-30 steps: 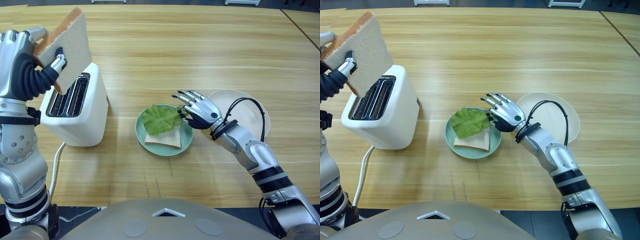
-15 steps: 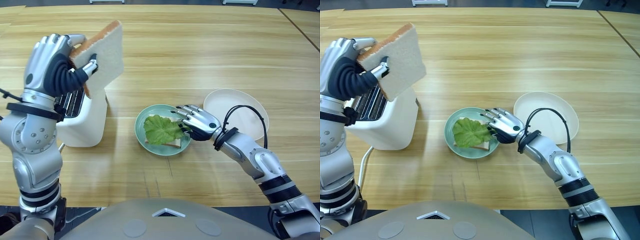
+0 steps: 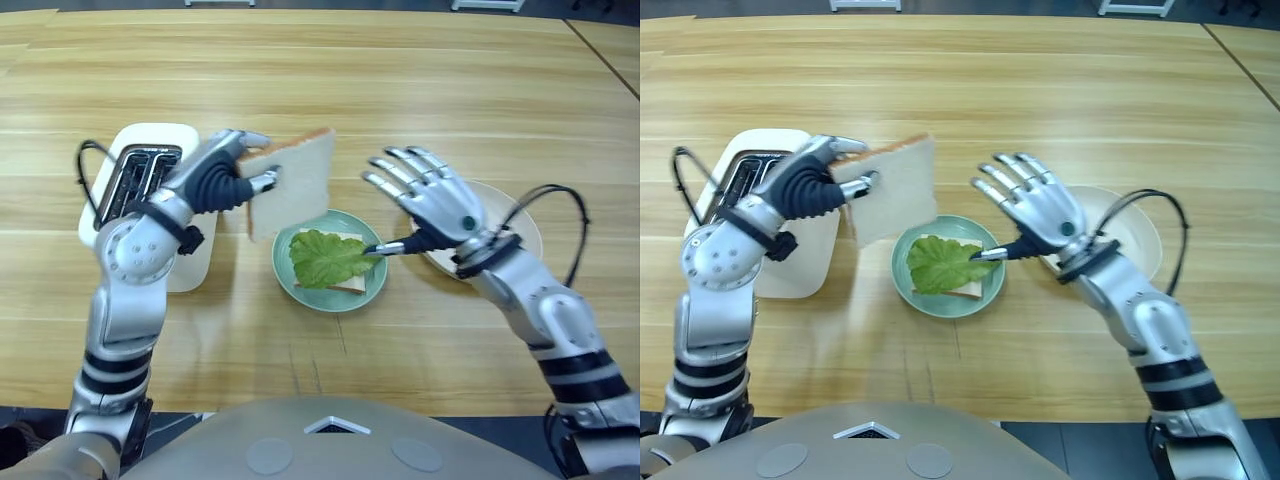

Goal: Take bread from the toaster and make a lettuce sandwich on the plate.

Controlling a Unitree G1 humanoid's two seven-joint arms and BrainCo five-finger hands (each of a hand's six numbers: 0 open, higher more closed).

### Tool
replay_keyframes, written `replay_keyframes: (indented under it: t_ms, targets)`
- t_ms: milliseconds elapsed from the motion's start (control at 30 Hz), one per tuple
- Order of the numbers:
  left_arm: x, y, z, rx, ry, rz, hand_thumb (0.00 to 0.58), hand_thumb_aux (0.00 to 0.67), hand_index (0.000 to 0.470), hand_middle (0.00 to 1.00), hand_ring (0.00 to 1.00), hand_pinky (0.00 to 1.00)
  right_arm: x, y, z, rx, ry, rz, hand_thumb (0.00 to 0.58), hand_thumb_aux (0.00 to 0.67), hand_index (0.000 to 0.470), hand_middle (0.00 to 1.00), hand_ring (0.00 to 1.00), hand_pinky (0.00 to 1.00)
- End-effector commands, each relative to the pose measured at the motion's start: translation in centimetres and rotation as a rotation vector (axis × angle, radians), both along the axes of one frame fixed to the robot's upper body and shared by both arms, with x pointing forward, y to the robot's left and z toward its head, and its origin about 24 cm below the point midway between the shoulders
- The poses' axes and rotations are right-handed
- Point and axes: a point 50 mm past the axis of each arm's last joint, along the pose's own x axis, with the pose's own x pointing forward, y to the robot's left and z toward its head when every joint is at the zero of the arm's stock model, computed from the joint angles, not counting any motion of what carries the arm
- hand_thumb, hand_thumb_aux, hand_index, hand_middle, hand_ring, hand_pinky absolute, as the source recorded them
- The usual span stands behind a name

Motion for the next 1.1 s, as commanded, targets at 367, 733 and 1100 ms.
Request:
replay_keyframes:
  t_ms: [367, 733, 1100]
  targets:
    - [5.3, -4.2, -5.1, 0.033, 0.501, -0.286, 0.580, 0.670, 0.470, 1.00, 1.00, 1.00, -5.3, 3.8, -3.4, 0.025, 0.283, 0.409, 0.000, 0.000, 0.000, 0.00, 0.00, 0.00]
    - [5.4, -5.2, -10.3, 0.152, 0.613, -0.283, 0.580, 0.670, 0.470, 1.00, 1.00, 1.00, -3.6, 5.4, -7.5, -0.028, 0.530, 0.379, 0.000, 0.000, 0.000, 0.00, 0.00, 0.00]
    - [6.9, -6.6, -7.0, 0.450, -0.224, -0.135, 0.000, 0.000, 0.000, 0.00, 0.00, 0.00, -2.9, 4.1, -12.6, -0.240, 0.957, 0.216, 0.000, 0.000, 0.000, 0.00, 0.00, 0.00]
